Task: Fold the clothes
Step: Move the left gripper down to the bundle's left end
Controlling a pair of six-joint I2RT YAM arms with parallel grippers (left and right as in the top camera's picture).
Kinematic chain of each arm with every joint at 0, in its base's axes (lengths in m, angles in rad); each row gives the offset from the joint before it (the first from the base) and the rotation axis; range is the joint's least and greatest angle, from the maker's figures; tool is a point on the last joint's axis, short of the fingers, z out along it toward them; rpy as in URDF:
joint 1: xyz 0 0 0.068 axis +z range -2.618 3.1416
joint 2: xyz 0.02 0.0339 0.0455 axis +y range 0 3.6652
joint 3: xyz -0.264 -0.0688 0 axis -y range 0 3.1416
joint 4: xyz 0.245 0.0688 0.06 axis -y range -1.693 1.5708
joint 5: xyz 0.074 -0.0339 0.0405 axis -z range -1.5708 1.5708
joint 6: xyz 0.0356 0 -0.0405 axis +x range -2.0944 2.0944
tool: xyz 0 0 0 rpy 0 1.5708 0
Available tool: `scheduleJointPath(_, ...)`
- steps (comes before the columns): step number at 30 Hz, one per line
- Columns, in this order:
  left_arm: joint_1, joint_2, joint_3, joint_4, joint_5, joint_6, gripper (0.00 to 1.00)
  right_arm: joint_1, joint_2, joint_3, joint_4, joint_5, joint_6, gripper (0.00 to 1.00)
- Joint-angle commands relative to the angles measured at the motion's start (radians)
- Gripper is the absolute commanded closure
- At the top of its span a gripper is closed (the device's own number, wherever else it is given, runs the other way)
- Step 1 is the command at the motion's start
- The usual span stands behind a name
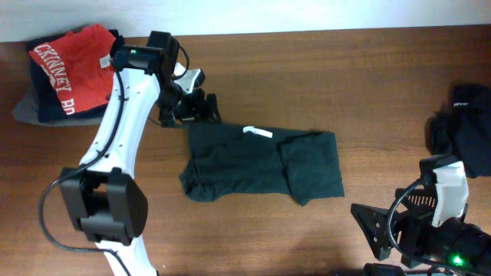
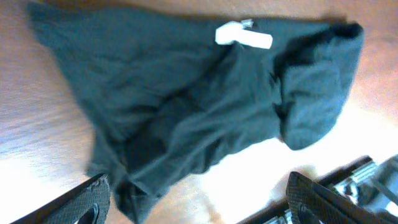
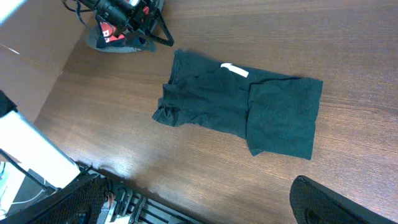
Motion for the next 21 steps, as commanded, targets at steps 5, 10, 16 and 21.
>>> scheduleJointPath(5, 0.005, -0.313, 0.0, -0.047, -0.238, -0.024, 0.03, 0.006, 0.001, 0.011, -0.006, 0.009, 0.006, 0.01)
scheduleJointPath(10, 0.021, -0.363, 0.0, -0.136, -0.262, -0.024, 0.01, 0.006, 0.001, 0.011, -0.006, 0.009, 0.006, 0.01)
scheduleJointPath(16, 0.044, -0.362, -0.127, -0.105, -0.262, 0.008, 0.01, 0.006, 0.001, 0.011, -0.006, 0.009, 0.006, 0.01)
scheduleJointPath(21, 0.103, -0.362, -0.331, 0.03, -0.156, 0.042, 0.01, 0.006, 0.001, 0.011, -0.006, 0.009, 0.006, 0.01)
